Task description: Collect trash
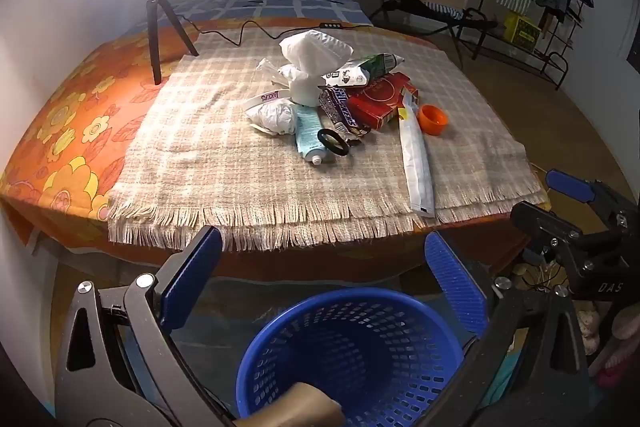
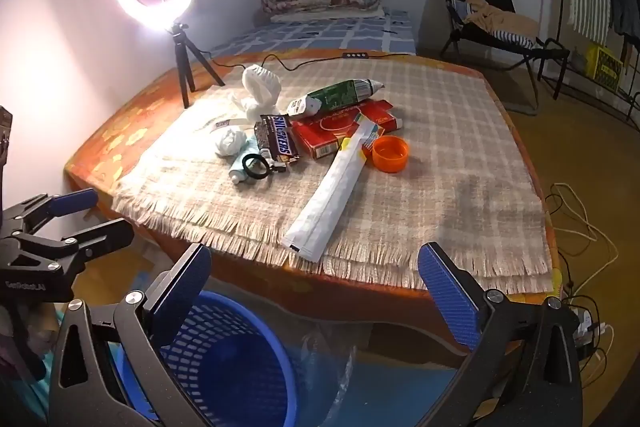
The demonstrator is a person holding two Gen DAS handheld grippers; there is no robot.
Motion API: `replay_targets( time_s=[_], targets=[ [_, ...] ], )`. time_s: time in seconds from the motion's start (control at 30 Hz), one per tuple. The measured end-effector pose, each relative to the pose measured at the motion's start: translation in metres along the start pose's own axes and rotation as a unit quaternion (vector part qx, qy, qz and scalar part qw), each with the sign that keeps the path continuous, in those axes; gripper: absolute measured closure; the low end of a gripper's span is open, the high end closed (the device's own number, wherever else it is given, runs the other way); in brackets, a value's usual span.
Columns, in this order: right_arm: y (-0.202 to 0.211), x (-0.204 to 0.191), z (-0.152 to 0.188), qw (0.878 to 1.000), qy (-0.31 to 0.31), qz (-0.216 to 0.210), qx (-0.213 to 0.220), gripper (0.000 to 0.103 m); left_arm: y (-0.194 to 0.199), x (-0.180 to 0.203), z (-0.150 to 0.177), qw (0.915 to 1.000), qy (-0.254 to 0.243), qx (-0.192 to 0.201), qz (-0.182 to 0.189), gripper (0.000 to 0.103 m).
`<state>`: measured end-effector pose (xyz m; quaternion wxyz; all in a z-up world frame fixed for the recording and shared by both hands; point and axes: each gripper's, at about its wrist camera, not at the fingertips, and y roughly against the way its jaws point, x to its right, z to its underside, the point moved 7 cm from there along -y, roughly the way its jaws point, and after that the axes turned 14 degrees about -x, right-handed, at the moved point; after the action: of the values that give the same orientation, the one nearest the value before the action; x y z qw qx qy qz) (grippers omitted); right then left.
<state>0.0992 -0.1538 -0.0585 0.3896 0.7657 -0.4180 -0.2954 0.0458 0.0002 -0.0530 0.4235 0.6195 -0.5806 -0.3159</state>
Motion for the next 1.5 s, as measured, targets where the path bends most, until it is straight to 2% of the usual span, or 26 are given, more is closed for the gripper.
replay_targets(
  time_s=[0.27, 1.5],
  targets=[
    [-0.011, -0.003, 0.002, 1.000, -0.002, -0.006, -0.008, 0.001, 0.000, 0.000, -0.001, 1.0000, -0.001, 0.002, 0.001, 0.000],
    [-0.015, -0.007, 0.004, 1.000, -0.005, -0.006, -0.029, 0.001, 0.004, 0.001, -0.001, 1.0000, 0.002, 0.008, 0.002, 0.000]
  ],
)
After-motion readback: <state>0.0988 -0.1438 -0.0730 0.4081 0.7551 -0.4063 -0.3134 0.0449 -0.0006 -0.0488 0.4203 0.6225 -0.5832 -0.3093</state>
